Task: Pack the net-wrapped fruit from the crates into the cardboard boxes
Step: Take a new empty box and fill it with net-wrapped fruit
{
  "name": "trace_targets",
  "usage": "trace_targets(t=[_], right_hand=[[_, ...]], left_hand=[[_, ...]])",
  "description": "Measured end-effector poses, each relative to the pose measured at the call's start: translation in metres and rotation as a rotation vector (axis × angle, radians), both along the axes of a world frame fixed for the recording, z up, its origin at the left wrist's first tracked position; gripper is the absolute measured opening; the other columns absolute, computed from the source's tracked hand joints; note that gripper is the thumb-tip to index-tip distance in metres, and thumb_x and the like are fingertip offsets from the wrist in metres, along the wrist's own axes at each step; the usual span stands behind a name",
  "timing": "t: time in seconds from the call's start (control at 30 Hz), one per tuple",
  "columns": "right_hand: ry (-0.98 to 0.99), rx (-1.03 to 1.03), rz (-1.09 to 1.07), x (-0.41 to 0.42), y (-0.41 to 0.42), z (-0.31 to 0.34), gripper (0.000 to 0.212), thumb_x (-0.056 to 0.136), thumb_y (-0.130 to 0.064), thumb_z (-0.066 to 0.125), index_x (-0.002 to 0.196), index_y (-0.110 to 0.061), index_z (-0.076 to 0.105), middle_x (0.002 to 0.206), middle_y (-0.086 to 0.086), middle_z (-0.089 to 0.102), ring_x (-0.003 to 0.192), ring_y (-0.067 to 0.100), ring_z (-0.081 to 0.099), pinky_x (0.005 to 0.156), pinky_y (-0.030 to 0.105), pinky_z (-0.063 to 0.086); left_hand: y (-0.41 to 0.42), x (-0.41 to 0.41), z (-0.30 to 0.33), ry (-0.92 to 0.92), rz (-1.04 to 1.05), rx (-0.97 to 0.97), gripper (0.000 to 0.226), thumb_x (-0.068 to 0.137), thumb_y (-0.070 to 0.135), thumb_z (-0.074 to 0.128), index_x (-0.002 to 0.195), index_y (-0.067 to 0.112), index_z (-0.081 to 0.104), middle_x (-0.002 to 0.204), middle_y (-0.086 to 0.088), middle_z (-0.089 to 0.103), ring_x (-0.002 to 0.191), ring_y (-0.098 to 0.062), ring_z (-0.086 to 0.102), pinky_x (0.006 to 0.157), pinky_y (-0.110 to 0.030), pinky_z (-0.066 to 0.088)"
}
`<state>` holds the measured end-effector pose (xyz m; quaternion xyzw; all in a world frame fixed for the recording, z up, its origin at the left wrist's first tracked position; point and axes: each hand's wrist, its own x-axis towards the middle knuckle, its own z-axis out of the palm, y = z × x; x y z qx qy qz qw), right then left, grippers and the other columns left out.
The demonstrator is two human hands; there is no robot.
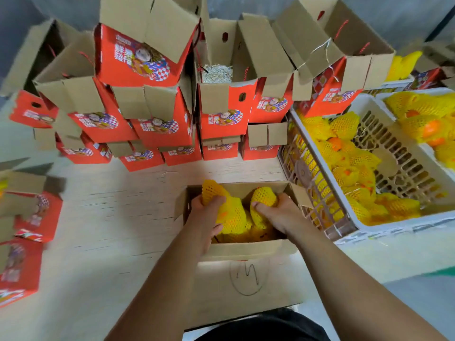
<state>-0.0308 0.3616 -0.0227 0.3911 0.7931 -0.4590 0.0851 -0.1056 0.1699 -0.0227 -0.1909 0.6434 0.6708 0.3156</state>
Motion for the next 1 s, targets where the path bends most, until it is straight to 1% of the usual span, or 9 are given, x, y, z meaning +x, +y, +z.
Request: trace_targets(t=[0.1,0.23,0.3,0.43,0.57,0.67,0.77,0.87,1.0], right_hand=[[-0.167,-0.062,0.083,-0.012,-0.002,-0.005,0.090,0.081,-0.058,0.064,0.155,-0.018,0.032,0.144,0.010,0.054,0.130,0.034,0.053,0.109,0.043,0.043],[-0.281,0.161,0.304,-0.024,-0.003,-0.020,0.040,0.100,-0.029,0.052,0.134,-0.008,0.058,0.132,0.017,0.063,0.122,0.035,0.060,0.095,0.035,0.046],[-0.308,0.232,0.326,-0.027,-0.003,-0.021,0.034,0.101,-0.023,0.050,0.132,-0.010,0.057,0.134,0.018,0.062,0.125,0.037,0.058,0.101,0.039,0.046],[-0.026,0.379,0.229,-0.018,-0.011,-0.011,0.037,0.098,-0.028,0.051,0.130,-0.010,0.057,0.131,0.017,0.059,0.123,0.037,0.055,0.106,0.043,0.045],[0.381,-0.122,0.149,-0.004,-0.039,0.014,0.034,0.089,-0.044,0.063,0.120,-0.029,0.067,0.103,-0.008,0.073,0.101,0.013,0.067,0.088,0.024,0.053],[0.375,-0.318,0.052,-0.003,-0.044,0.018,0.034,0.095,-0.036,0.071,0.127,-0.025,0.065,0.110,0.001,0.075,0.105,0.022,0.071,0.093,0.040,0.058],[0.388,-0.356,-0.001,-0.003,-0.040,0.024,0.029,0.093,-0.027,0.074,0.120,-0.020,0.066,0.109,0.004,0.075,0.105,0.027,0.071,0.093,0.044,0.059],[0.308,-0.189,0.282,-0.009,-0.055,0.025,0.034,0.086,-0.029,0.081,0.112,-0.021,0.061,0.102,-0.004,0.068,0.089,0.006,0.066,0.082,0.030,0.055],[0.065,0.097,0.800,-0.024,-0.092,0.013,0.050,0.087,-0.025,0.078,0.132,-0.017,0.056,0.130,0.006,0.048,0.114,0.023,0.055,0.095,0.031,0.047]], left_hand=[[0.006,-0.001,-0.011,0.023,-0.143,-0.086,0.067,0.086,0.042,0.079,0.141,0.033,0.043,0.121,0.001,0.060,0.103,-0.022,0.066,0.061,-0.027,0.051],[0.011,-0.003,-0.016,0.054,-0.230,-0.159,0.075,0.079,0.049,0.079,0.140,0.034,0.039,0.116,0.000,0.058,0.103,-0.024,0.064,0.066,-0.029,0.049],[0.014,-0.003,-0.016,0.063,-0.274,-0.209,0.074,0.080,0.052,0.078,0.139,0.038,0.035,0.113,0.005,0.056,0.098,-0.018,0.061,0.065,-0.028,0.046],[0.014,0.000,-0.017,0.156,-0.352,-0.243,0.079,0.080,0.054,0.079,0.141,0.042,0.032,0.118,0.006,0.055,0.097,-0.013,0.058,0.068,-0.027,0.045],[0.014,0.003,-0.004,0.166,-0.343,-0.095,0.074,0.072,0.069,0.071,0.138,0.043,0.047,0.130,0.003,0.058,0.108,-0.015,0.064,0.081,-0.032,0.053],[0.000,-0.003,0.010,0.050,-0.312,0.104,0.050,0.090,0.082,0.043,0.121,0.051,0.066,0.123,0.009,0.066,0.104,-0.024,0.072,0.093,-0.036,0.055],[-0.024,-0.020,0.018,0.129,-0.246,0.087,0.069,0.094,0.082,0.016,0.118,0.044,0.068,0.115,0.004,0.076,0.101,-0.026,0.075,0.085,-0.038,0.054],[-0.036,-0.025,0.015,0.408,-0.083,0.050,0.069,0.094,0.081,0.021,0.117,0.034,0.066,0.102,0.006,0.077,0.097,-0.021,0.071,0.080,-0.035,0.055],[-0.041,-0.008,-0.002,0.634,0.033,0.045,0.065,0.097,0.069,0.028,0.106,0.021,0.071,0.084,0.000,0.073,0.073,-0.016,0.066,0.068,-0.030,0.054]])
